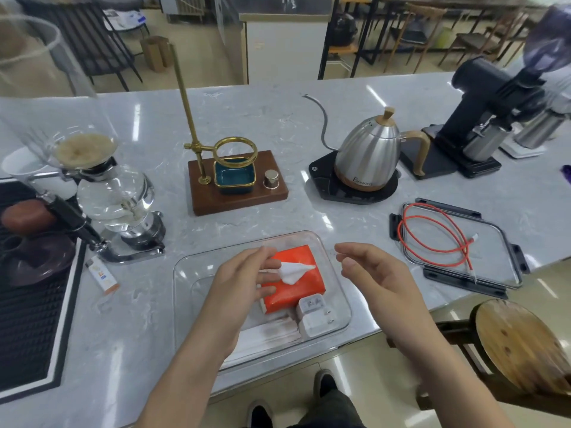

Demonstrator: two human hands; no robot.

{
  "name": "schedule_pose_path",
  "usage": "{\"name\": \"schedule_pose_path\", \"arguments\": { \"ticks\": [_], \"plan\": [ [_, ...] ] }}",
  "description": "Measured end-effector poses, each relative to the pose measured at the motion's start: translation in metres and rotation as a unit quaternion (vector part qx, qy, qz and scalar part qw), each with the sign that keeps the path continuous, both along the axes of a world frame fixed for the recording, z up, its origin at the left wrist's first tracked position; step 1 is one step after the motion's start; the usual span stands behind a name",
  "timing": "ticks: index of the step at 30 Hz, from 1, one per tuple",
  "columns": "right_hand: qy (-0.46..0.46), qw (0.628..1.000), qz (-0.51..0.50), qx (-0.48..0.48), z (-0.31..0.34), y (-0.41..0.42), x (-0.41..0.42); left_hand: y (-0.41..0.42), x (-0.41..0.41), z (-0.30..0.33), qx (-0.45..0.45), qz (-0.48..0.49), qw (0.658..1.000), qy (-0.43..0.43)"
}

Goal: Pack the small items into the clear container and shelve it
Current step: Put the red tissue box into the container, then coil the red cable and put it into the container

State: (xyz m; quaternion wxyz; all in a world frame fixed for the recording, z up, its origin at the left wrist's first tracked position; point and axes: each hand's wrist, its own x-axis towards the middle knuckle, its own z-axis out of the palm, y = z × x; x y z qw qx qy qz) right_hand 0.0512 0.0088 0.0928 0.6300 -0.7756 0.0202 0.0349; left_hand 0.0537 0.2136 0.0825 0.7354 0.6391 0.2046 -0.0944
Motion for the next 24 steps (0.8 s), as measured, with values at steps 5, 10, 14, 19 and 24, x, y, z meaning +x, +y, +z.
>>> {"name": "schedule_pose_path", "arguments": {
  "ticks": [5, 10, 14, 19, 24],
  "plan": [
    [-0.010, 1.000, -0.018, -0.002, 0.001, -0.028, 0.005, -0.028, 0.010, 0.010, 0.018, -0.015, 0.999, -0.029],
    [-0.012, 0.999, -0.033, 0.010, -0.002, -0.070, 0.014, -0.070, 0.023, 0.014, 0.037, -0.039, 0.997, -0.053],
    [-0.010, 0.999, -0.047, -0.003, -0.006, -0.112, 0.023, -0.113, 0.039, 0.016, 0.053, -0.068, 0.994, -0.060],
    [0.006, 0.996, -0.089, -0.011, -0.017, -0.164, 0.033, -0.165, 0.058, 0.009, 0.059, -0.089, 0.993, -0.055],
    [-0.014, 0.988, -0.122, -0.089, -0.035, -0.220, 0.044, -0.209, 0.075, -0.006, 0.087, -0.121, 0.988, -0.047]
  ]
}}
